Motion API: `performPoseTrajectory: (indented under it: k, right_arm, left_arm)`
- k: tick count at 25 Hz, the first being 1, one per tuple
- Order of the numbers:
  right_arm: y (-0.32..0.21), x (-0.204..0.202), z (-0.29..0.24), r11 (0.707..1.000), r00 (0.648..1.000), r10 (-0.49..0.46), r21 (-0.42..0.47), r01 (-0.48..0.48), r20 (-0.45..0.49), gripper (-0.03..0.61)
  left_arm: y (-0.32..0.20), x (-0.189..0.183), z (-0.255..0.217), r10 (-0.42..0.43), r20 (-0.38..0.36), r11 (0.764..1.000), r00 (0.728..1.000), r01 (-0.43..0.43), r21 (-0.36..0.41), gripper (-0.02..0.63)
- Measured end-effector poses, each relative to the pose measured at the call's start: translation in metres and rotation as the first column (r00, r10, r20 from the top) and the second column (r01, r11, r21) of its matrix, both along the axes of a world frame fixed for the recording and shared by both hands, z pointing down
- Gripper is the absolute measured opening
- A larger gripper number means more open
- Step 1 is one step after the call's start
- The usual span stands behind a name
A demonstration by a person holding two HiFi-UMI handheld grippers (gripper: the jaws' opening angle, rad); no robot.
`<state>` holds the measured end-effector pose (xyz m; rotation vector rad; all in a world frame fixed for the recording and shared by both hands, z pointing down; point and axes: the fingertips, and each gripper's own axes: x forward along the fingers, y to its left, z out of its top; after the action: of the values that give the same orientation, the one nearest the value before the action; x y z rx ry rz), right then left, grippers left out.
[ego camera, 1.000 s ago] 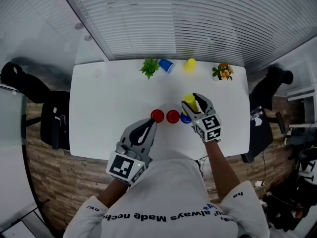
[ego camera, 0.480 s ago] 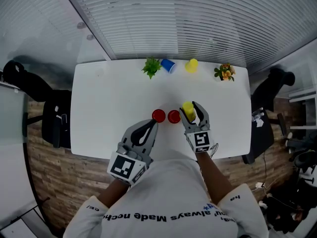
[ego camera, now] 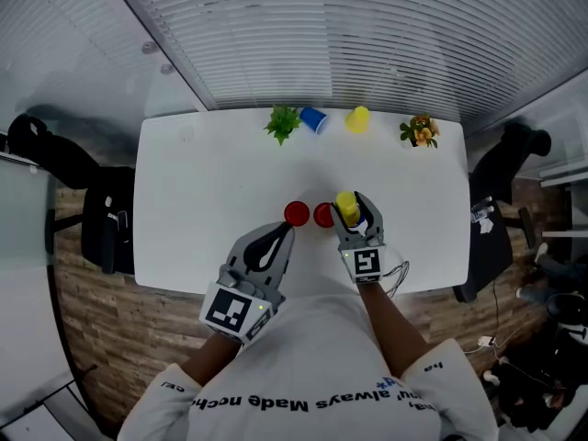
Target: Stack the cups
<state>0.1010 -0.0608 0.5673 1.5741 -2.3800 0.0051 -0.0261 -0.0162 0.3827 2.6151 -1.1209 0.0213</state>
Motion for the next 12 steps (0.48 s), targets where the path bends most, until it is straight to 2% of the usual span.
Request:
performPoseTrajectory:
  k: [12]
  right_arm:
    - [-0.0053,-0.0024,0.0103,1.000,1.000,-0.017,0.017,0.017,-0.011,0.267]
  left_arm:
    - [0.0001,0.0009,0.0005,0.002,0.006,1.000,1.000,-0.002,-0.006,0.028]
